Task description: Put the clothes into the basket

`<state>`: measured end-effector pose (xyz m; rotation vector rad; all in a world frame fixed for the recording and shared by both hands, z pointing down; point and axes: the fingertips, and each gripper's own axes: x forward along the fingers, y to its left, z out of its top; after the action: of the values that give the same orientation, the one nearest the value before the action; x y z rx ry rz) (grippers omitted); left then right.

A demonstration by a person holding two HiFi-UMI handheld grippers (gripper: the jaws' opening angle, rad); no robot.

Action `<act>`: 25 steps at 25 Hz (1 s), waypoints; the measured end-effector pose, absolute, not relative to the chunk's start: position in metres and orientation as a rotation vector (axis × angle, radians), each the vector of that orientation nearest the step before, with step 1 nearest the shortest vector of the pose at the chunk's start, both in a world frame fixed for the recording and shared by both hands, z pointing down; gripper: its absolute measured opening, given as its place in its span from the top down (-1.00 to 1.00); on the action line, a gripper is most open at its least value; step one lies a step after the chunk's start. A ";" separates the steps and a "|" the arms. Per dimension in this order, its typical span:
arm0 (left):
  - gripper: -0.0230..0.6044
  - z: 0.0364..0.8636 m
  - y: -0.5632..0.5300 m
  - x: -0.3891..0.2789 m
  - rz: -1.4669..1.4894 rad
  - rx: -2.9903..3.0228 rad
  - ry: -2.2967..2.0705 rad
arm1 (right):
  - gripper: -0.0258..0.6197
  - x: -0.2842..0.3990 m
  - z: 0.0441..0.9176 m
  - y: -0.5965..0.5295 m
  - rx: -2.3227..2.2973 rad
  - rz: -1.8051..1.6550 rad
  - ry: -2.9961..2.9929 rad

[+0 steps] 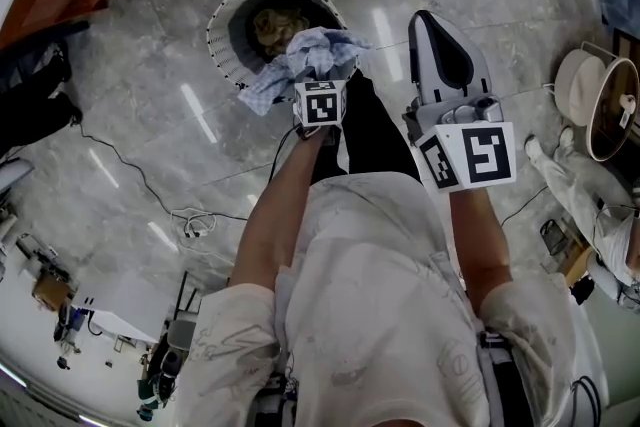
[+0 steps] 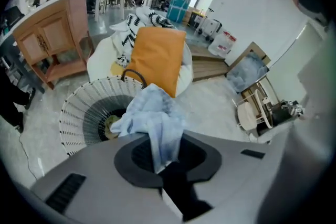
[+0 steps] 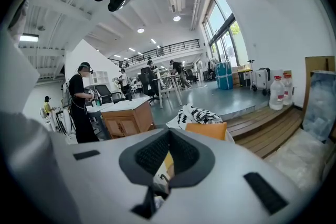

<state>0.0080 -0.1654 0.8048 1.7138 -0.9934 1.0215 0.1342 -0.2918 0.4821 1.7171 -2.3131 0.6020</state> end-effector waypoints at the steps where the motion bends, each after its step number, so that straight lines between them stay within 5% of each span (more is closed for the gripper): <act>1: 0.64 0.809 -0.159 0.011 1.030 1.691 -0.944 | 0.96 0.134 0.483 -0.292 1.716 0.603 -2.312; 2: 0.33 0.813 -0.153 0.014 1.029 1.666 -0.899 | 0.96 0.133 0.483 -0.292 1.715 0.604 -2.312; 4: 0.20 0.816 -0.139 0.016 1.031 1.619 -0.838 | 0.96 0.131 0.482 -0.291 1.712 0.602 -2.315; 25: -0.31 0.813 -0.097 0.023 1.142 1.696 -0.687 | 0.96 0.121 0.478 -0.280 1.707 0.582 -2.328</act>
<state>0.0231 -0.0970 0.8129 1.6960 -0.6872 1.1422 0.1209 -0.2802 0.4775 1.7073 -2.3282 0.5821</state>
